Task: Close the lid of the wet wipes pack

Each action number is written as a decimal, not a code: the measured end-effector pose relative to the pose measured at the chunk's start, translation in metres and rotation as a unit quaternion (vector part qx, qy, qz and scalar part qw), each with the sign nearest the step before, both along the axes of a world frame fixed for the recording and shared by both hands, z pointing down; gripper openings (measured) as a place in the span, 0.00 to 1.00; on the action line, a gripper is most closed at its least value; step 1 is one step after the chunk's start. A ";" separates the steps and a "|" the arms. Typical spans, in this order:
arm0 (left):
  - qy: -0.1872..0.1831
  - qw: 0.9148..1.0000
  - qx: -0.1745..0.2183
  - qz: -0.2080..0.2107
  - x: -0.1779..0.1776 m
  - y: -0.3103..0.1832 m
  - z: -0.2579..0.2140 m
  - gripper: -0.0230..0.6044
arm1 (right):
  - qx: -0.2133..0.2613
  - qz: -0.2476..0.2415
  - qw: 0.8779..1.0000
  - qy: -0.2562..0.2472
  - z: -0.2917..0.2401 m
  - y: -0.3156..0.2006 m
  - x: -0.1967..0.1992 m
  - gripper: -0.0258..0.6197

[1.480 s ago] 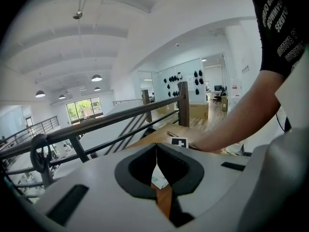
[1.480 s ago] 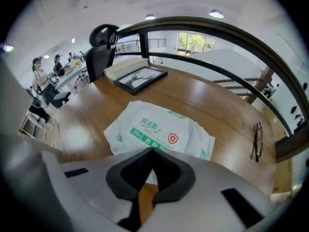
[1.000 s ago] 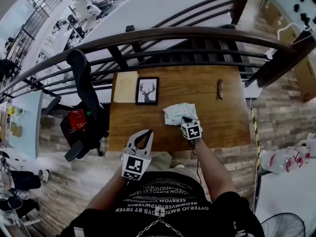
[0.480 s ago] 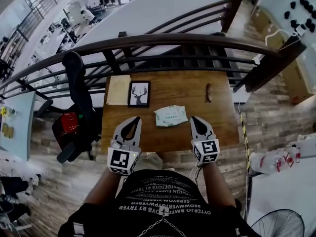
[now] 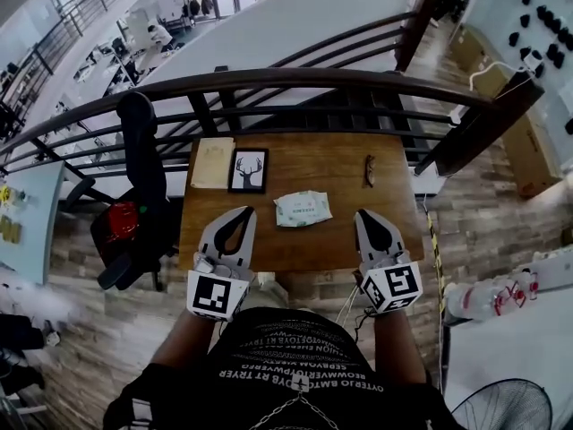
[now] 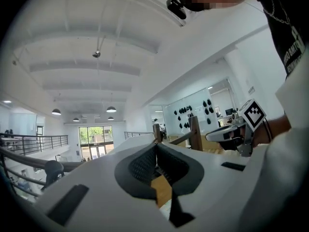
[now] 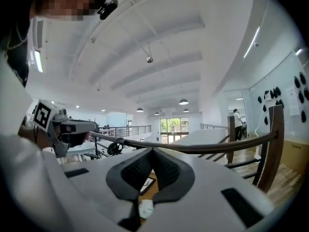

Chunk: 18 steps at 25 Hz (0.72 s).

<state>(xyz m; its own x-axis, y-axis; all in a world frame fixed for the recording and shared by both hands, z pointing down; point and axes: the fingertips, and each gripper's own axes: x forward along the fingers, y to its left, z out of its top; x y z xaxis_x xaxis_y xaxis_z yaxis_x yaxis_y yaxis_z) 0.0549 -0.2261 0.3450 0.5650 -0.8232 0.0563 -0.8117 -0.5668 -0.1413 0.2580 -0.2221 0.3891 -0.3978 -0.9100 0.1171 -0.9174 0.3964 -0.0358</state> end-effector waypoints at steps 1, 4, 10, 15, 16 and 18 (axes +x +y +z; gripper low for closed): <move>0.000 1.000 -0.001 0.002 0.002 0.005 -0.001 0.08 | 0.003 -0.004 1.000 -0.003 -0.003 0.004 0.000 0.06; 0.000 1.000 -0.007 0.011 0.009 0.020 -0.002 0.08 | 0.008 -0.005 1.000 0.001 -0.003 0.013 0.001 0.06; -0.007 0.999 -0.014 0.034 0.026 0.036 0.004 0.08 | 0.006 0.005 1.000 0.000 0.001 0.026 0.008 0.06; -0.015 0.999 -0.015 0.049 0.035 0.040 0.004 0.08 | 0.001 0.013 1.000 0.002 0.007 0.031 0.009 0.06; -0.017 0.998 -0.016 0.050 0.035 0.039 0.005 0.08 | -0.002 0.013 1.000 0.002 0.010 0.030 0.008 0.06; -0.021 0.998 -0.020 0.052 0.033 0.038 0.010 0.08 | -0.009 0.012 1.000 0.000 0.015 0.028 0.005 0.06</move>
